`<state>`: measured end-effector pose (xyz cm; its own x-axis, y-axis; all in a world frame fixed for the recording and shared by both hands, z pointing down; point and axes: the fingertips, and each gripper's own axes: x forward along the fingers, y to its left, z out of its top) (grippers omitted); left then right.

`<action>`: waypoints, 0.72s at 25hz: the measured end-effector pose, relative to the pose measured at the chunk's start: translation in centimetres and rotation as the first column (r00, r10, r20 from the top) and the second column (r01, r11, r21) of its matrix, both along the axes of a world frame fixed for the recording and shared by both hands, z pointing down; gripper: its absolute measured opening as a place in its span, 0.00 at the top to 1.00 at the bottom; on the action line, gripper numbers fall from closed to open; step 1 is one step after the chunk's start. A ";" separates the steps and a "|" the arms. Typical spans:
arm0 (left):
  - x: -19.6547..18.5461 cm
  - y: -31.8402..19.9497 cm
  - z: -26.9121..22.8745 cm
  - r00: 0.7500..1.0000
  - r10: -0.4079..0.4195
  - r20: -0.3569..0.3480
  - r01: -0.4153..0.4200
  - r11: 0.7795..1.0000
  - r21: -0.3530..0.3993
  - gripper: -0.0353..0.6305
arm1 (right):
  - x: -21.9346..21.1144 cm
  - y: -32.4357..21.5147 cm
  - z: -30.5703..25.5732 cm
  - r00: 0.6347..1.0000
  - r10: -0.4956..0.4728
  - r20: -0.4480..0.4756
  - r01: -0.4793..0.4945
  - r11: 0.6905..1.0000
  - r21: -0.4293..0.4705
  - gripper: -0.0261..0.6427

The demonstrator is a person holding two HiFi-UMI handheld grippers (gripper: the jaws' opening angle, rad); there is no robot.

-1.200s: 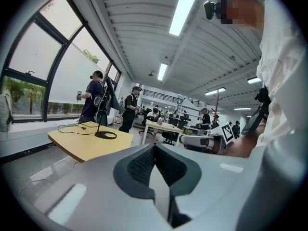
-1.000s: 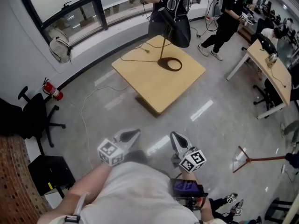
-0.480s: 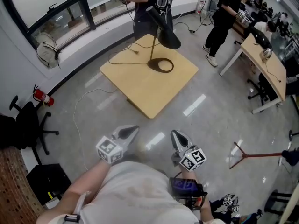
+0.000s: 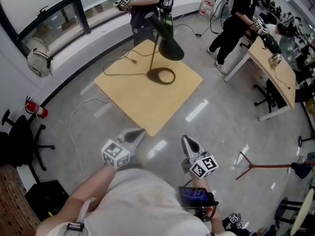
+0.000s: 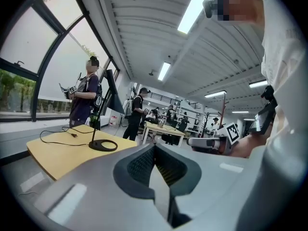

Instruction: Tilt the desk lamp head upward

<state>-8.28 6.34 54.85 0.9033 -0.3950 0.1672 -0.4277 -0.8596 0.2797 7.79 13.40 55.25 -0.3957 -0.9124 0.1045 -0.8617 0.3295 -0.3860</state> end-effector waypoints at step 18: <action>1.2 -9.9 -0.9 1.000 0.020 -0.007 -0.020 1.000 -0.016 0.94 | 2.5 -8.9 -1.9 0.995 0.072 -0.063 -0.072 0.997 -0.004 0.94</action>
<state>-7.10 -3.53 53.96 0.9121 -0.3743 0.1671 -0.4085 -0.8633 0.2964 10.27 4.53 53.40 -0.3215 -0.9375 0.1332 -0.9056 0.2632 -0.3327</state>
